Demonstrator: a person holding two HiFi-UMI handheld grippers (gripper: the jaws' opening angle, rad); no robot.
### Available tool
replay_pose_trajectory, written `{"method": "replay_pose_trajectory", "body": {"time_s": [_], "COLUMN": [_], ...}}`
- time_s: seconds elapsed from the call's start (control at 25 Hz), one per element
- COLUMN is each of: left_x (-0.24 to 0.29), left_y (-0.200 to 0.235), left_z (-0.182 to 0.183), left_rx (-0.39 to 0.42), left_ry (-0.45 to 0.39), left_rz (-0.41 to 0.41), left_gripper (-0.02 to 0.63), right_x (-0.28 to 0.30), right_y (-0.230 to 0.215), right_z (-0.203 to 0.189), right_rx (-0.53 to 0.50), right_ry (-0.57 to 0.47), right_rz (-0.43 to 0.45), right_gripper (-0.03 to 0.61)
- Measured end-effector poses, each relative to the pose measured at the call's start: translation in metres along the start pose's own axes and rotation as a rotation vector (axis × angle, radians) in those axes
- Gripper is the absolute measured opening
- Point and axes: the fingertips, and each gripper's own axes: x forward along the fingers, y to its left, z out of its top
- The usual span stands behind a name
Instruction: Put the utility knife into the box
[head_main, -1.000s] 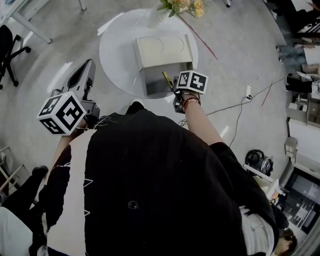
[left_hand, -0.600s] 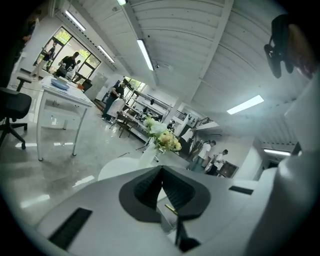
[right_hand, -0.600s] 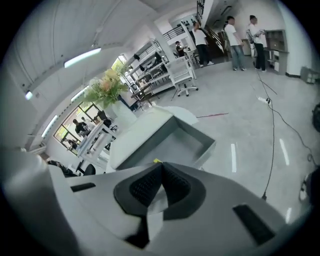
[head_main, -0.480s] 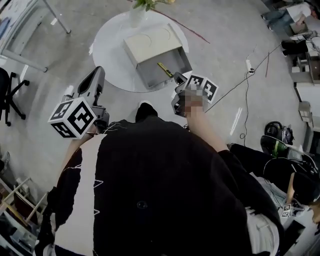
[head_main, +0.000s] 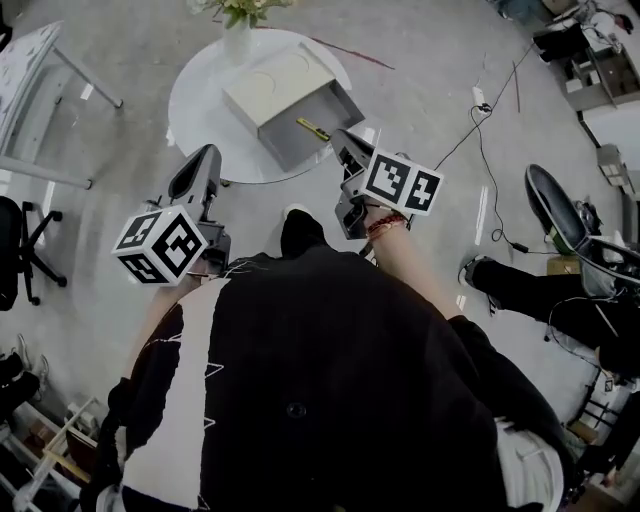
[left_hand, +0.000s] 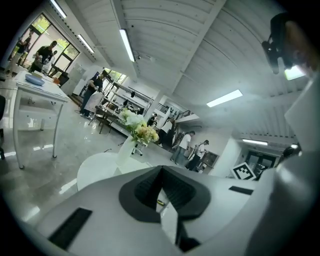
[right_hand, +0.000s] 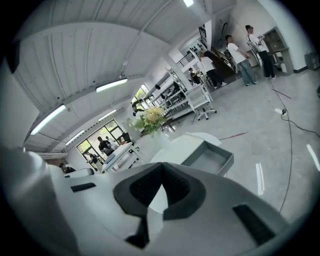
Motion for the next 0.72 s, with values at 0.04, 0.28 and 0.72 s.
{"method": "replay_pose_trajectory", "body": {"time_s": [0.04,0.28,0.72], "left_x": [0.001,0.009,0.012], "left_y": [-0.003,-0.023,-0.044], "left_z": [0.0,-0.003,-0.005], "left_rx": [0.005,0.025,0.03], "left_ry": [0.001,0.011,0.01], "left_rz": [-0.009,-0.059,-0.07], "left_gripper": [0.012,0.012,0.012], "right_x": [-0.005,-0.036,-0.051], "right_y": [0.008,0.047,0.046], "right_z": [0.006,0.044,0.053], "right_rx": [-0.013,-0.151,-0.246], "right_ry": [-0.021,-0.148,-0.148], "right_rz": [0.016,0.083,0.068], "right_gripper": [0.005,0.005,0.005]}}
